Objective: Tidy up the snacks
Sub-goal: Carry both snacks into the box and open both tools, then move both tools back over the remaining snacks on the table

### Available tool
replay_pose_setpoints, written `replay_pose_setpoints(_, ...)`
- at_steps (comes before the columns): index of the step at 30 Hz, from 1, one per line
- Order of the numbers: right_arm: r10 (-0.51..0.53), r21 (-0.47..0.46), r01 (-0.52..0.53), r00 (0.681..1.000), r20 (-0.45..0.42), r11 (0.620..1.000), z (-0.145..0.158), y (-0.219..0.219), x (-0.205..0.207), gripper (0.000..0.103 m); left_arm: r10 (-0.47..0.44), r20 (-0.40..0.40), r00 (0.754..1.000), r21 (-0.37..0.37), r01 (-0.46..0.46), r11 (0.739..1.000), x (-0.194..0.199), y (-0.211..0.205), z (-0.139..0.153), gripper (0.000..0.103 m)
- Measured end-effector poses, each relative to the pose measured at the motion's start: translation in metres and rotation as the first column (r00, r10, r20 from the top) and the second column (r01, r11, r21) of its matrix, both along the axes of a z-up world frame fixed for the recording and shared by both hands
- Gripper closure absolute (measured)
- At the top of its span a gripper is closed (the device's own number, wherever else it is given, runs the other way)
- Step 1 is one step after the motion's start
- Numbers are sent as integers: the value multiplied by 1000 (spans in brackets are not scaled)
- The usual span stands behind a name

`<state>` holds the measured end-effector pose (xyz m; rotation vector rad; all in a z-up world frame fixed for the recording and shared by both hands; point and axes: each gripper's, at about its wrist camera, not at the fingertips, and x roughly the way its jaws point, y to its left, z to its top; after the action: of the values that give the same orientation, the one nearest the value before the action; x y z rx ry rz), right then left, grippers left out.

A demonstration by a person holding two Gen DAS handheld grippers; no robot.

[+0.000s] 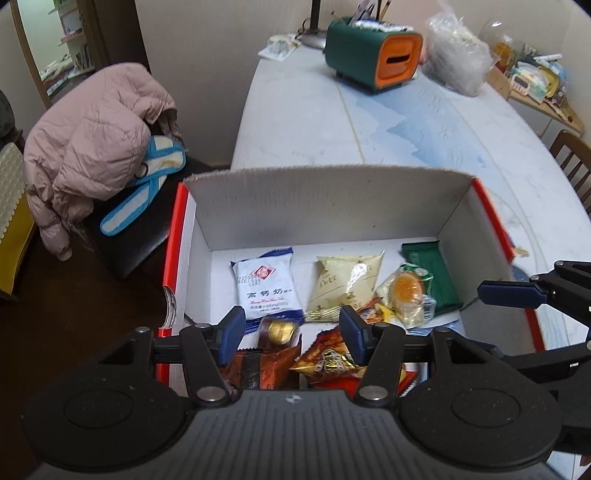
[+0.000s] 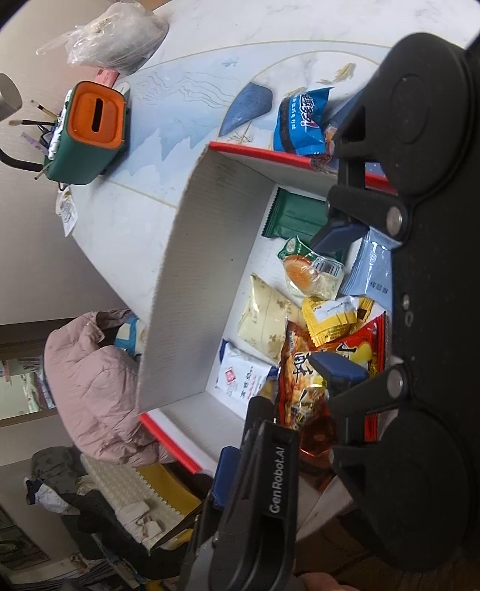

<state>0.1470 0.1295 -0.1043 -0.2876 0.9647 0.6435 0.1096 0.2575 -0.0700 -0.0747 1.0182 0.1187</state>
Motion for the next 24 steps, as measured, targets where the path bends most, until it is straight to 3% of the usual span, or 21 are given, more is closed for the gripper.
replay_pose_setpoints(11,7,96,-12,999,53,995,36,-28,-18,30,-47,137,989,25,44,999,-29,-23,37,40)
replay_pose_setpoints(24,1,186,-30,988,154,982,71,-72,-40,14,-77,244,967,31,72,997,-52,-55,64,31)
